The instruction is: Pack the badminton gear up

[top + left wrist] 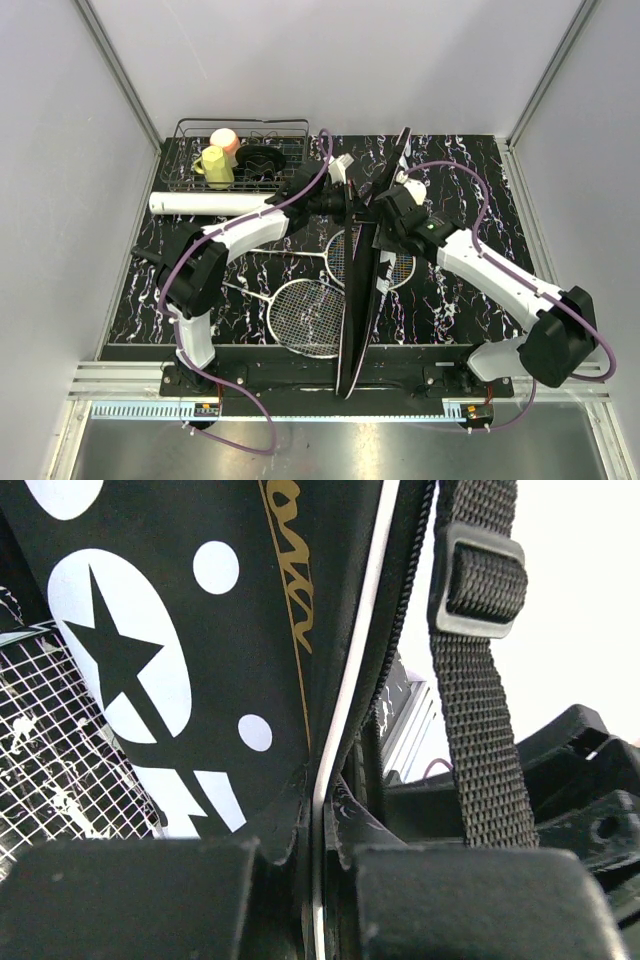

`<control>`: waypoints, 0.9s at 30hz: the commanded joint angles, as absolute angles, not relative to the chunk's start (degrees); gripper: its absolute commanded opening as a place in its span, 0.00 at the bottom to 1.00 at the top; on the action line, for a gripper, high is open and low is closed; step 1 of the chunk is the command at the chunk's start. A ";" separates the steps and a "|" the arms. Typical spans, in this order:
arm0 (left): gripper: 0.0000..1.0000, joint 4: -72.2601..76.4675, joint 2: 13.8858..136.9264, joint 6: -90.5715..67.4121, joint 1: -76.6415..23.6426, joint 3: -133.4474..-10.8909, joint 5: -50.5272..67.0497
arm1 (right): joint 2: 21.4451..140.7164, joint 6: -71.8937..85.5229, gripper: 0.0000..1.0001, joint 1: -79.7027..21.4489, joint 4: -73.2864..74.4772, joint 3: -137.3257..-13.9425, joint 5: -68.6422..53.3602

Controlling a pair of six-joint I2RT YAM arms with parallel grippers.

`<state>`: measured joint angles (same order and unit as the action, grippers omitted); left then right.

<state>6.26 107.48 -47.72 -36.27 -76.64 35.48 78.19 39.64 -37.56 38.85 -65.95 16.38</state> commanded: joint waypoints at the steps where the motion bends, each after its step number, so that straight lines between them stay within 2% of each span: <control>1: 0.00 6.33 103.71 -47.37 -36.21 -80.16 35.51 | 80.85 36.57 0.44 -38.76 38.23 -67.32 26.00; 3: 0.03 6.15 104.06 -47.55 -36.39 -80.68 35.51 | 81.21 34.81 0.44 -38.76 35.78 -67.06 26.71; 4: 0.05 5.37 104.24 -47.46 -36.39 -81.03 35.68 | 81.38 33.15 0.37 -38.85 35.68 -67.32 27.76; 5: 0.12 4.58 104.67 -47.20 -36.39 -81.30 35.86 | 80.95 32.35 0.29 -38.85 35.60 -67.67 28.47; 7: 0.24 0.99 105.12 -45.37 -36.39 -82.44 35.60 | 79.72 29.72 0.00 -38.76 35.86 -68.03 31.44; 8: 0.30 0.18 105.20 -44.48 -36.39 -82.62 35.25 | 77.63 28.75 0.00 -38.76 35.77 -68.11 31.90; 9: 0.41 -2.96 104.94 -43.60 -36.39 -82.62 33.85 | 76.39 27.61 0.00 -38.76 35.68 -68.03 31.82; 11: 0.50 -4.83 103.46 -40.62 -36.30 -81.92 32.26 | 72.96 25.23 0.00 -38.76 35.77 -67.59 31.29; 12: 0.62 -6.05 102.84 -39.82 -36.21 -80.87 30.78 | 72.08 24.88 0.00 -38.76 36.03 -67.50 31.12; 13: 0.66 -6.76 101.53 -38.34 -36.12 -80.42 30.24 | 70.42 24.26 0.00 -38.76 36.12 -67.06 29.90; 15: 0.69 -8.86 100.38 -37.27 -35.95 -79.63 28.66 | 69.18 23.56 0.00 -38.76 35.77 -66.53 27.53; 23: 0.69 -13.09 91.33 -35.95 -35.25 -76.47 21.98 | 68.91 21.89 0.00 -38.76 36.56 -66.88 26.98; 27: 0.79 -14.59 86.32 -37.34 -35.33 -74.27 15.31 | 68.82 21.27 0.00 -38.85 36.30 -67.85 25.93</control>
<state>-14.24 92.27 -37.15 -35.62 -75.92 22.92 69.58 22.85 -38.63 38.81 -65.93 26.22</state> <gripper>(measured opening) 0.758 0.031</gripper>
